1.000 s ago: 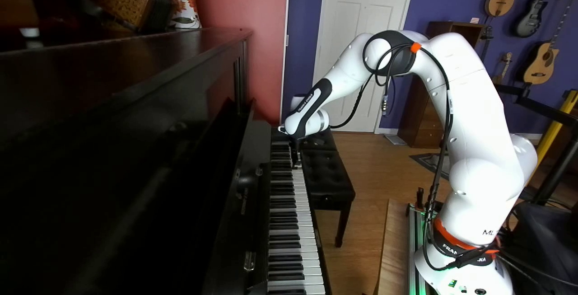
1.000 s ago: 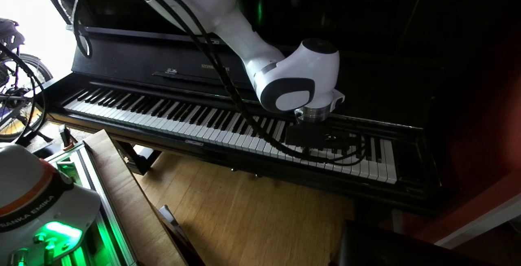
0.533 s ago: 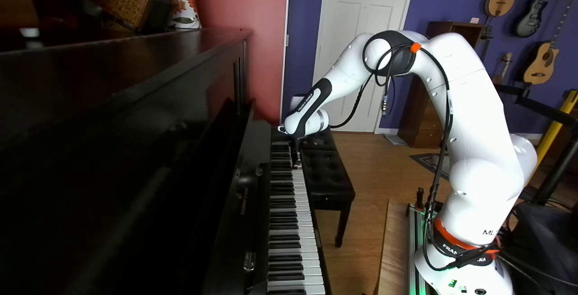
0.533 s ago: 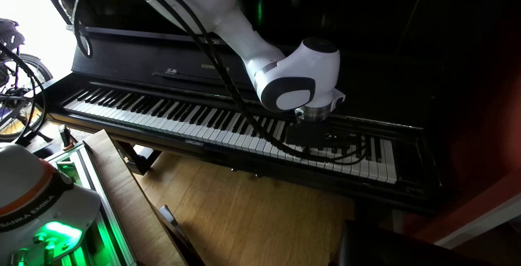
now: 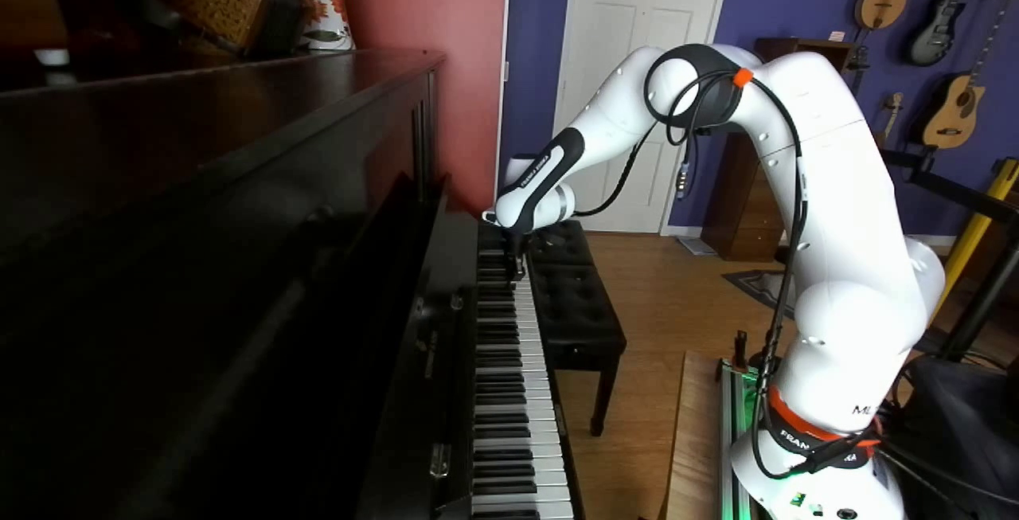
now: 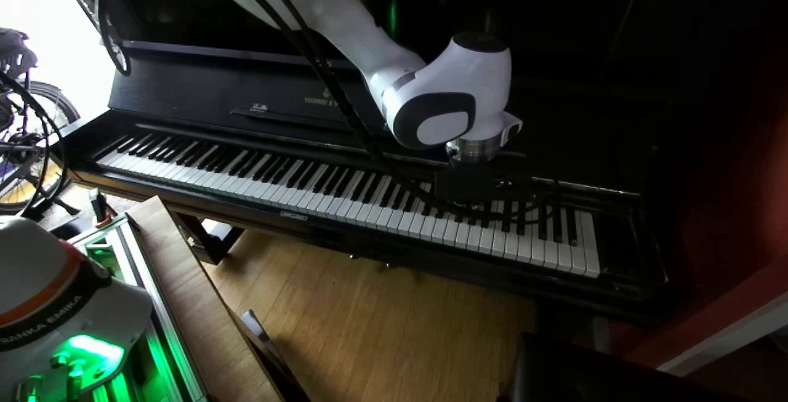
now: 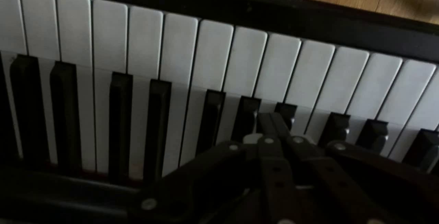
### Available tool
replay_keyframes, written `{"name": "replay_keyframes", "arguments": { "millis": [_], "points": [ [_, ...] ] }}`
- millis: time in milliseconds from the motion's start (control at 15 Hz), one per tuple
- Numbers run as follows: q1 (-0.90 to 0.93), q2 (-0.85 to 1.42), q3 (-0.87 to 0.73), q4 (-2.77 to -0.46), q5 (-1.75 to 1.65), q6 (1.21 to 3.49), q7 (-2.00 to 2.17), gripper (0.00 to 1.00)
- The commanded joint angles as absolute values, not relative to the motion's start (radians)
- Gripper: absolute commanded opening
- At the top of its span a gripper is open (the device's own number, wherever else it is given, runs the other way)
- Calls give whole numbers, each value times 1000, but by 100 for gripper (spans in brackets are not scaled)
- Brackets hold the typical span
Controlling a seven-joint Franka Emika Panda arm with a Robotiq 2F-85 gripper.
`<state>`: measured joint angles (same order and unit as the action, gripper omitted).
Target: Press one keyboard key
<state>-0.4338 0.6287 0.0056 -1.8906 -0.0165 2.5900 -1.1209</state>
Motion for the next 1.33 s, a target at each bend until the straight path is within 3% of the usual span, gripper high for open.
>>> {"name": "replay_keyframes", "arguments": {
  "millis": [0, 67, 667, 1267],
  "points": [
    [-413, 583, -11, -1927, -21, 2595, -1116, 27],
    [-409, 578, -14, -1929, -23, 2597, -1115, 30],
    [-393, 461, -6, -2007, -2, 2562, -1106, 98],
    [-299, 234, -73, -2140, -54, 2528, -973, 100]
  ]
}}
